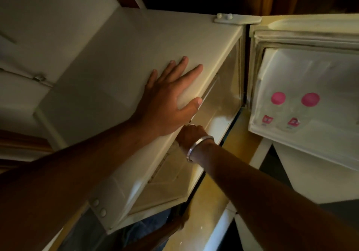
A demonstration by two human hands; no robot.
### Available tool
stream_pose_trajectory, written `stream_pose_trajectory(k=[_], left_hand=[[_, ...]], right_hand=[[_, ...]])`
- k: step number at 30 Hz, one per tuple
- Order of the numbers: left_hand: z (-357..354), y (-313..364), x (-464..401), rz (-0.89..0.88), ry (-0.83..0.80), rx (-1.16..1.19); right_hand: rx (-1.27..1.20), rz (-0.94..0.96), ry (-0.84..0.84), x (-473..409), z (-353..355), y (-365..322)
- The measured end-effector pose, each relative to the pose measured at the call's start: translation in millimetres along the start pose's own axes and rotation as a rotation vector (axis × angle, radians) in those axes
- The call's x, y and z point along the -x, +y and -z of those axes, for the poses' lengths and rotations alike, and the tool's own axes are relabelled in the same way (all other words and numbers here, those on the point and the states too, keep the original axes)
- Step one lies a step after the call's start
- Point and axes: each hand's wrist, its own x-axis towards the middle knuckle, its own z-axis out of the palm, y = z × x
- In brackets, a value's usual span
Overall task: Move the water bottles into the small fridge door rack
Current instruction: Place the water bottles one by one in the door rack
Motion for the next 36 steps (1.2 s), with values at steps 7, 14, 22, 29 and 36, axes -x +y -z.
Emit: stream_pose_trajectory(k=[7, 14, 22, 29, 36], left_hand=[[-16, 56, -9, -0.135, 0.003, 0.064], [-24, 50, -11, -0.104, 0.031, 0.088], [-5, 10, 0, -0.027, 0.026, 0.000], [-1, 4, 3, -0.017, 0.019, -0.022], [-1, 4, 1, -0.023, 0.024, -0.009]], right_hand=[[-0.765, -0.274, 0.336, 146, 39, 88], [-0.553, -0.633, 0.336, 198, 88, 123], [-0.351, -0.829, 0.404, 214, 111, 132], [-0.338, -0.946, 0.753, 231, 74, 128], [-0.406, -0.950, 0.834, 218, 24, 161]])
